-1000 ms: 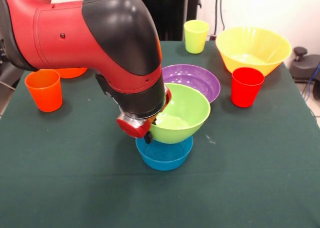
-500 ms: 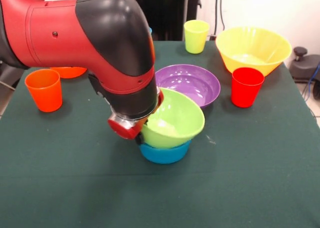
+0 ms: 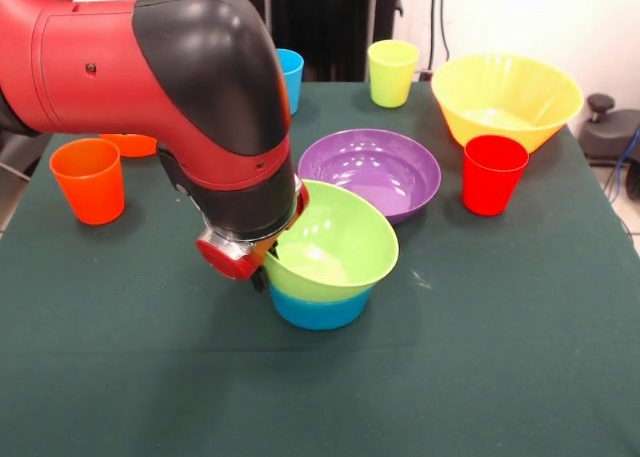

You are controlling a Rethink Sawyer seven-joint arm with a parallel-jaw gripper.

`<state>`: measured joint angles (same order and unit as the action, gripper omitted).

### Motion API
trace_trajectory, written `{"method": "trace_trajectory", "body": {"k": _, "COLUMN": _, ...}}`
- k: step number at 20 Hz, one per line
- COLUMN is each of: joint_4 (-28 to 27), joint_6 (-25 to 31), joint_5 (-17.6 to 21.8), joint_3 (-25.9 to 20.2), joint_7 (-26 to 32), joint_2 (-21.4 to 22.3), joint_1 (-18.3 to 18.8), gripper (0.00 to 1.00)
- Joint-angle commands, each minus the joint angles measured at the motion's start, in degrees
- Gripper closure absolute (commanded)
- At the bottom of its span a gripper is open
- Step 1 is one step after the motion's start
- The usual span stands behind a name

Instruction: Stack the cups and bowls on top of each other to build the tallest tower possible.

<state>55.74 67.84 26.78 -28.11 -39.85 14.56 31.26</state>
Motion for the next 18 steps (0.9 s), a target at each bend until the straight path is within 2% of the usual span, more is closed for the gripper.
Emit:
{"method": "trace_trajectory", "body": {"k": 1, "joint_4": -0.34, "joint_6": -1.84, "joint_5": 4.9, "joint_3": 1.24, "joint_7": 6.06, "joint_2": -4.93, "joint_1": -0.29, "gripper": 1.0}}
{"method": "trace_trajectory", "body": {"k": 7, "joint_4": 0.65, "joint_6": -3.28, "joint_5": 4.14, "joint_3": 0.87, "joint_7": 5.1, "joint_2": -5.7, "joint_1": 0.21, "gripper": 1.0}}
{"method": "trace_trajectory", "body": {"k": 18, "joint_4": 4.66, "joint_6": -3.91, "joint_5": -3.19, "joint_3": -2.26, "joint_7": 2.05, "joint_2": -7.72, "joint_1": 3.61, "gripper": 1.0}}
